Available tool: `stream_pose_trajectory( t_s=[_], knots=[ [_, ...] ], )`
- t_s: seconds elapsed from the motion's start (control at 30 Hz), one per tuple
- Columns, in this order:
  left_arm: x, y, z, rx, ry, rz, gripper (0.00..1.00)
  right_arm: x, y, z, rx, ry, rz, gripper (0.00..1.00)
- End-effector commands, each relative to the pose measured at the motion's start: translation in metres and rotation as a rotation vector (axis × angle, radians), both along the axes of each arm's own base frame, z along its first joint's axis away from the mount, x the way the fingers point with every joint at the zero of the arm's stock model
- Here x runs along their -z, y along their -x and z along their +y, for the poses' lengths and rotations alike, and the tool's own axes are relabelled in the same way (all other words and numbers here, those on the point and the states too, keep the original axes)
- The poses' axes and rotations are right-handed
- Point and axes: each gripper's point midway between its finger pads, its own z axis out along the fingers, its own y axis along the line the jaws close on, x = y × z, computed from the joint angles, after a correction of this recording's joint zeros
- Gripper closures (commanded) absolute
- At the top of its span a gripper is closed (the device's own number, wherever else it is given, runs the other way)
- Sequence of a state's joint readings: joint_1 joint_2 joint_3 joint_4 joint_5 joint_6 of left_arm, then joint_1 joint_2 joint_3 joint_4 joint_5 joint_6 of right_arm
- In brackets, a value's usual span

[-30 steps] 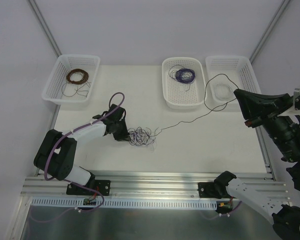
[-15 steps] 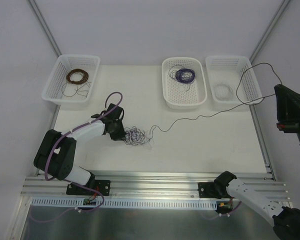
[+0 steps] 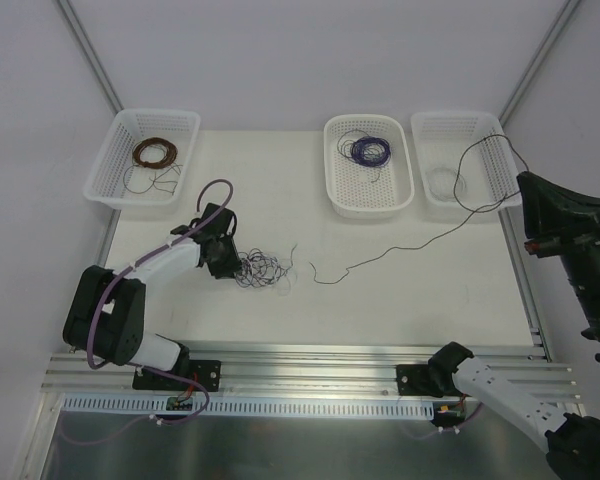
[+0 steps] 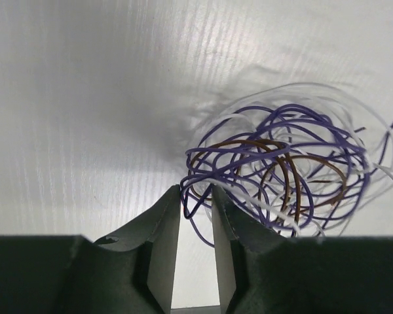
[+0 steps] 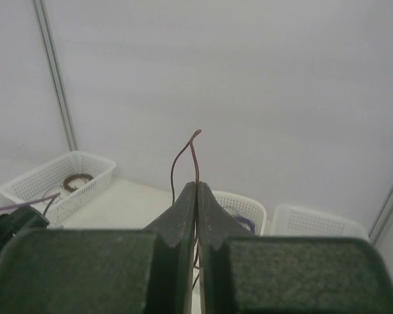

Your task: Untangle the cables

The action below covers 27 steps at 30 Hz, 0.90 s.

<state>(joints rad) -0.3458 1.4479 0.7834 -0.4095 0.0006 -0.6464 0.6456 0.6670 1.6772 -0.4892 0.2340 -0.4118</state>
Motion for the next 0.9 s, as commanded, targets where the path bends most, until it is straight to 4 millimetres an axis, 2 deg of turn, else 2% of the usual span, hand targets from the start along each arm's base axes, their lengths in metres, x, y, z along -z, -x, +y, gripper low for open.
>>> stream_pose_trajectory(
  t_s=[0.0,0.1,0.17,0.23,0.27,0.3,0.47,0.5,0.53,0.6,0.73,0.8,0.87],
  knots=[
    [-0.030,-0.008,-0.005,0.028,0.037,-0.088,0.74,0.030,-0.031,0.027,-0.020,0.033,0.124,0.99],
    [-0.029,-0.007,0.008,0.017,-0.024,-0.101,0.74,0.032,-0.030,0.032,-0.048,0.017,0.125,0.99],
    [-0.027,-0.004,0.008,0.020,-0.025,-0.088,0.72,0.033,-0.029,0.033,-0.057,0.019,0.130,0.99],
    [-0.028,-0.001,0.004,0.024,0.004,-0.085,0.66,0.032,-0.027,0.034,-0.070,0.025,0.132,0.99],
    [-0.030,-0.001,0.003,0.028,0.014,-0.088,0.58,0.038,-0.030,0.037,-0.073,0.038,0.153,0.99],
    [-0.035,-0.003,0.001,0.039,0.016,-0.107,0.56,0.040,-0.030,0.040,-0.086,0.042,0.163,0.99],
    [-0.085,-0.008,-0.027,0.183,0.095,-0.258,0.36,0.070,-0.041,0.067,-0.167,0.050,0.259,0.99],
    [-0.096,-0.010,-0.031,0.213,0.104,-0.293,0.26,0.077,-0.042,0.076,-0.204,0.044,0.285,0.99],
    [-0.110,-0.011,-0.035,0.236,0.121,-0.340,0.22,0.088,-0.047,0.084,-0.222,0.049,0.320,0.99],
    [-0.130,-0.010,-0.048,0.306,0.143,-0.414,0.08,0.098,-0.049,0.098,-0.276,0.028,0.359,0.99],
    [-0.172,-0.003,-0.076,0.425,0.228,-0.576,0.02,0.119,-0.056,0.123,-0.361,0.007,0.431,0.99],
    [-0.189,0.002,-0.095,0.489,0.284,-0.648,0.02,0.128,-0.060,0.132,-0.385,-0.003,0.460,0.99],
    [-0.200,0.007,-0.107,0.525,0.317,-0.696,0.01,0.135,-0.065,0.142,-0.408,-0.024,0.487,0.99]
  ],
)
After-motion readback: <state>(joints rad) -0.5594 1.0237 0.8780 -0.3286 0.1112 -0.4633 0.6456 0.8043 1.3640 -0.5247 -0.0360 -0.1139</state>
